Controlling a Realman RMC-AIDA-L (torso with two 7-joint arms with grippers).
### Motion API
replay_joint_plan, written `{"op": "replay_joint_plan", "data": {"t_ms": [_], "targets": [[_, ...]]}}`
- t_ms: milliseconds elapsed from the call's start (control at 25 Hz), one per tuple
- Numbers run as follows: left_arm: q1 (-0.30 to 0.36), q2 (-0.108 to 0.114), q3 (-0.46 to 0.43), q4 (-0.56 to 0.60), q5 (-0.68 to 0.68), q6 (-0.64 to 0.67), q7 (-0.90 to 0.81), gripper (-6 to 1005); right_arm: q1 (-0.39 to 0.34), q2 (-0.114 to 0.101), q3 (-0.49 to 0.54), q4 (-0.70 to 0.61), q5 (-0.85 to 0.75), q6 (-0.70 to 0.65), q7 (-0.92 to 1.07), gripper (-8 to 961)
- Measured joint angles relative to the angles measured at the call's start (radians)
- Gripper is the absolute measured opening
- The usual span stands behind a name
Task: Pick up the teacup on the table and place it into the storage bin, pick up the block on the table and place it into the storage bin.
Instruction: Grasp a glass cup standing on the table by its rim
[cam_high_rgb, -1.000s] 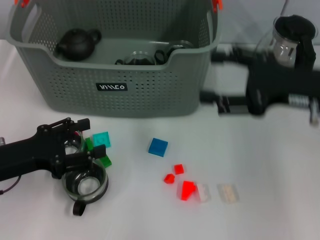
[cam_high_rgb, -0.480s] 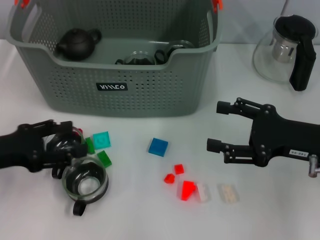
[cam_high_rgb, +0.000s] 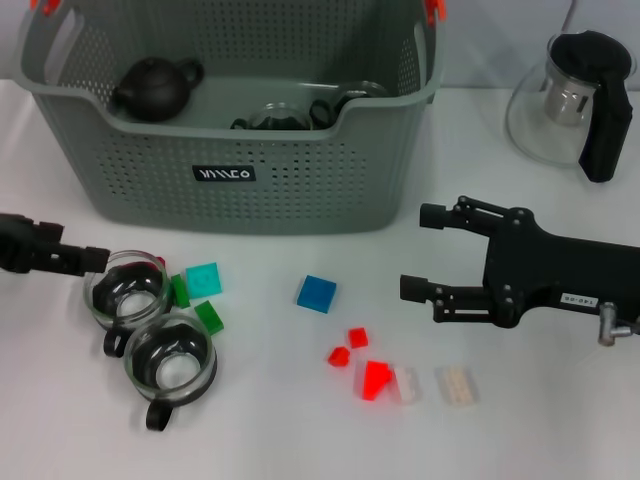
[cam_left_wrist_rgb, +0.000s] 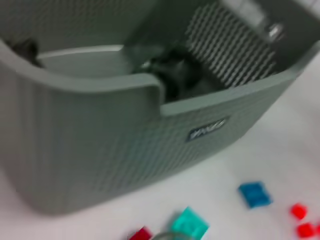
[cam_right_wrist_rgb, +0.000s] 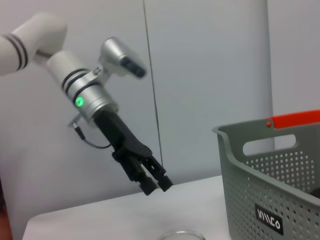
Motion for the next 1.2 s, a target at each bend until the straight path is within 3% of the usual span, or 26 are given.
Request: {"op": "replay_joint_plan", "data": {"t_ms": [160, 280, 560, 1080, 1200], "targets": [[-0.077, 0.003, 0.138, 0.016, 0.165, -0.037, -0.094, 873, 0.017, 0.000, -0.001, 0.013, 0.000, 0.009, 0.005, 927], [-0.107, -0.010, 0.243, 0.000, 0.268, -0.117, -0.130, 873, 0.023, -0.001, 0.000, 0.023, 0.000, 0.019, 0.005, 928], [-0.078, -0.042, 0.456, -0.040, 0.329, -0.289, -0.160, 872, 0.023, 0.000, 0.000, 0.024, 0.001, 0.022, 0.005, 928], [-0.064, -0.048, 0.544, -0.192, 0.330, -0.435, -0.156, 871, 0.023, -0.004, 0.000, 0.039, 0.000, 0.016, 0.005, 928], [-0.068, -0.046, 0.543, -0.200, 0.331, -0.453, -0.168, 818, 0.024, -0.005, 0.000, 0.039, 0.000, 0.012, 0.005, 928]]}}
